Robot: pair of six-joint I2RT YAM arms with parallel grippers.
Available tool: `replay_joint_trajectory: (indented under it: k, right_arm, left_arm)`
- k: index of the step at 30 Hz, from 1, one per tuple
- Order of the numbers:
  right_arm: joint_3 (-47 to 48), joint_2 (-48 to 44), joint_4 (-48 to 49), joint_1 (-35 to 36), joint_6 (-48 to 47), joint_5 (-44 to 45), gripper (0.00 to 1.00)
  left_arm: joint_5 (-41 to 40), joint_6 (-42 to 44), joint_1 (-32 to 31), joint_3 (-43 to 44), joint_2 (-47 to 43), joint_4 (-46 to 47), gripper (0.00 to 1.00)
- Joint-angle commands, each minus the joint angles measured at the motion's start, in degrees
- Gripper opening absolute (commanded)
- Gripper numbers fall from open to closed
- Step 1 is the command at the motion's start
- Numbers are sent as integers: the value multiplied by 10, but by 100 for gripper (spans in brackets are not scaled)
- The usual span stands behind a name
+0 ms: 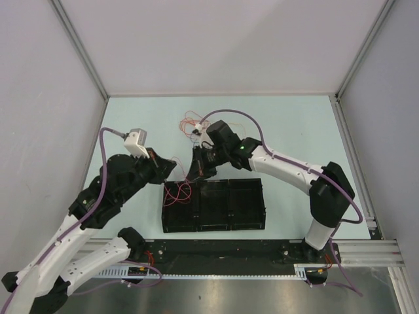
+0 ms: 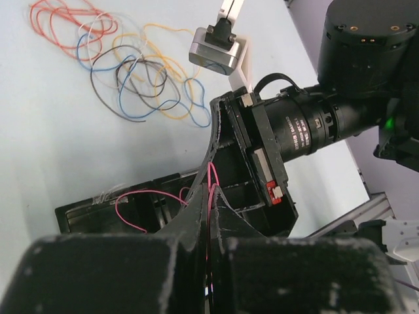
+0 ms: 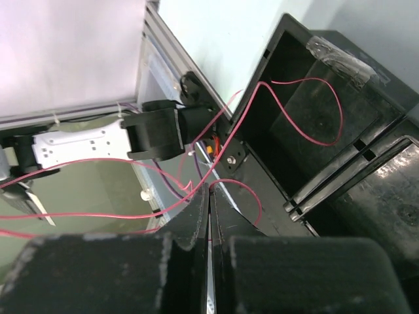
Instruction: Untangle the cables
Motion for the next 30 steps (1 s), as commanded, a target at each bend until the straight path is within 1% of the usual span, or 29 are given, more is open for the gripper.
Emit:
replay_joint_trajectory:
  k: [1, 7, 12, 18, 19, 21, 22, 28, 30]
  right_arm:
    - [-9, 25, 0, 12, -16, 5, 0]
    - [-14, 58, 6, 13, -21, -3, 0]
    - [-14, 76, 9, 14, -26, -15, 0]
    - [-13, 87, 10, 8, -33, -28, 0]
    - [-13, 92, 12, 5, -33, -31, 6]
    - [-13, 93, 14, -5, -33, -40, 13]
    - [-13, 93, 16, -10, -33, -42, 19]
    - [-13, 91, 35, -39, -26, -63, 30]
    - [-13, 93, 41, -45, -22, -70, 31]
  left_arm:
    - [-21, -34, -2, -39, -11, 36, 0]
    - [-65, -80, -2, -97, -33, 42, 0]
    - [-106, -122, -2, -124, -49, 25, 0]
    - [-119, -149, -2, -143, -44, -8, 0]
    - [-116, -154, -2, -148, -43, -10, 0]
    - [-109, -159, -2, -155, -46, -14, 0]
    - [-107, -165, -2, -162, -48, -14, 0]
    - [-105, -179, -2, -176, -68, -29, 0]
    - [-103, -181, -2, -177, -69, -33, 0]
